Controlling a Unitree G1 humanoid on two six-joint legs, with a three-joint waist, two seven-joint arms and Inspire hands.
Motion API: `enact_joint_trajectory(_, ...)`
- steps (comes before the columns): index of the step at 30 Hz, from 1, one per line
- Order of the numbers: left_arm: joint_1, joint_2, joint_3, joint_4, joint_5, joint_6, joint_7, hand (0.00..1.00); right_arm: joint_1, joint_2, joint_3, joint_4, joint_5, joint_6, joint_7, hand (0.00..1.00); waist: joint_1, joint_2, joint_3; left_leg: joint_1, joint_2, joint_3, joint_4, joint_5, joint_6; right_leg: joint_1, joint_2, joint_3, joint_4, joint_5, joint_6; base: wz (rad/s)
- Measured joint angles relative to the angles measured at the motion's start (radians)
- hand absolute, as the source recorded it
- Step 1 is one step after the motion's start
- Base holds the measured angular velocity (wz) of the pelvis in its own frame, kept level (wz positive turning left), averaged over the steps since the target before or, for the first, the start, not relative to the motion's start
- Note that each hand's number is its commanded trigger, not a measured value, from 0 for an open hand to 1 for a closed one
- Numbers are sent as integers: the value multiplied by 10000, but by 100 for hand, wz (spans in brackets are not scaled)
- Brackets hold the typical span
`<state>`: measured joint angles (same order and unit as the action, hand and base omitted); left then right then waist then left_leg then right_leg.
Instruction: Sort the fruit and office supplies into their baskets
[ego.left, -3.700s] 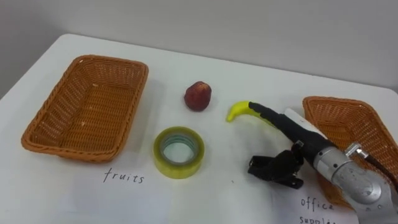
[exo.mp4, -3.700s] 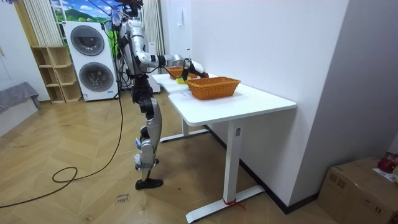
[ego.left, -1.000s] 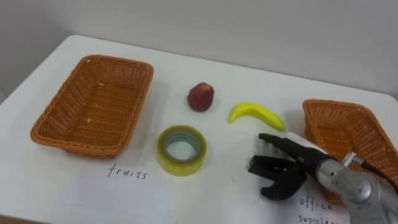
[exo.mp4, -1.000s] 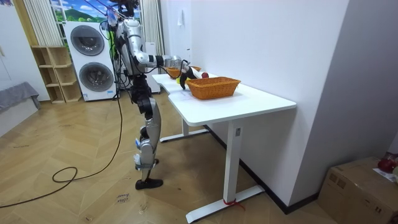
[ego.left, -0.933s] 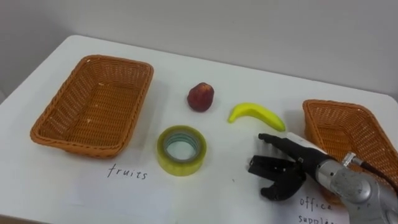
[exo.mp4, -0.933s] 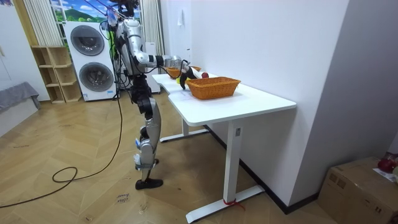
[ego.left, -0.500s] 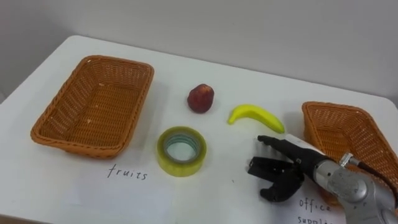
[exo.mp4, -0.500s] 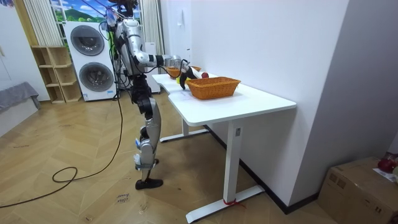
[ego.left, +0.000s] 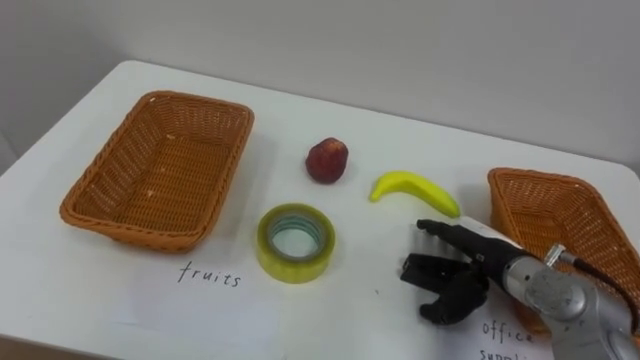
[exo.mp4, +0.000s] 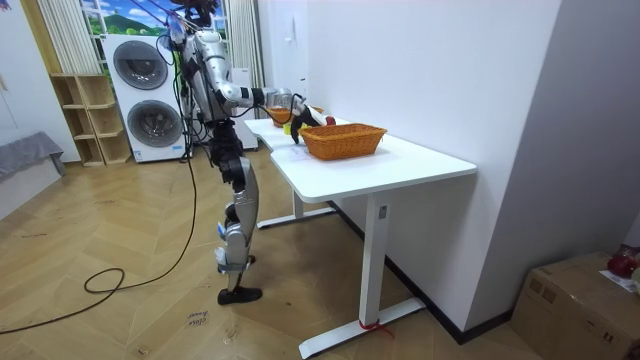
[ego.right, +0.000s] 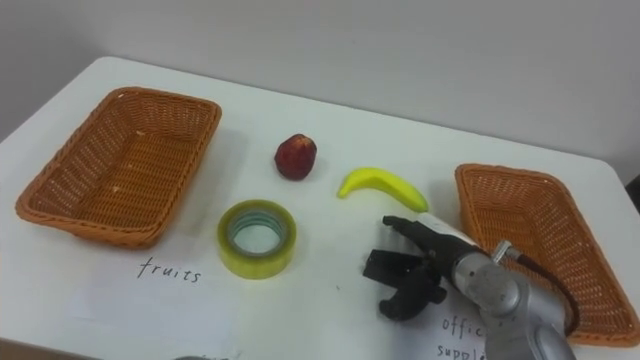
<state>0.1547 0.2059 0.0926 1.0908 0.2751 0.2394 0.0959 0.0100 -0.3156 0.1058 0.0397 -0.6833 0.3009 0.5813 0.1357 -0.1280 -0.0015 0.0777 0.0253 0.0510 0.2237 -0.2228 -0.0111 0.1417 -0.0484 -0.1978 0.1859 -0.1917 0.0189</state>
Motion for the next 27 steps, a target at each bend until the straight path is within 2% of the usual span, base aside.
enact_joint_trajectory(7, 12, 17, 0, -132, 9, -9, 107, 0, -680, 154, 2, 719, -636, 169, -411, 100, 44, 1, -1, 0, -10, -40, -29, 5, 6, 30, -1, -13, -5, 2, 4, 2)
enact_joint_trajectory(15, -43, 24, 0, -132, 10, -37, 231, 0, -711, 161, 120, 796, -1076, 188, -787, 100, 74, -1, -3, 0, -18, -105, -57, 4, 7, 77, 0, -50, -8, 4, 7, 2)
enact_joint_trajectory(27, -49, 27, -9, -107, -5, -45, 470, 0, -651, 165, 104, 847, -676, 300, -813, 100, 36, 2, -5, 12, -18, -133, -22, 5, 6, 122, 3, -60, -16, 4, 7, 0)
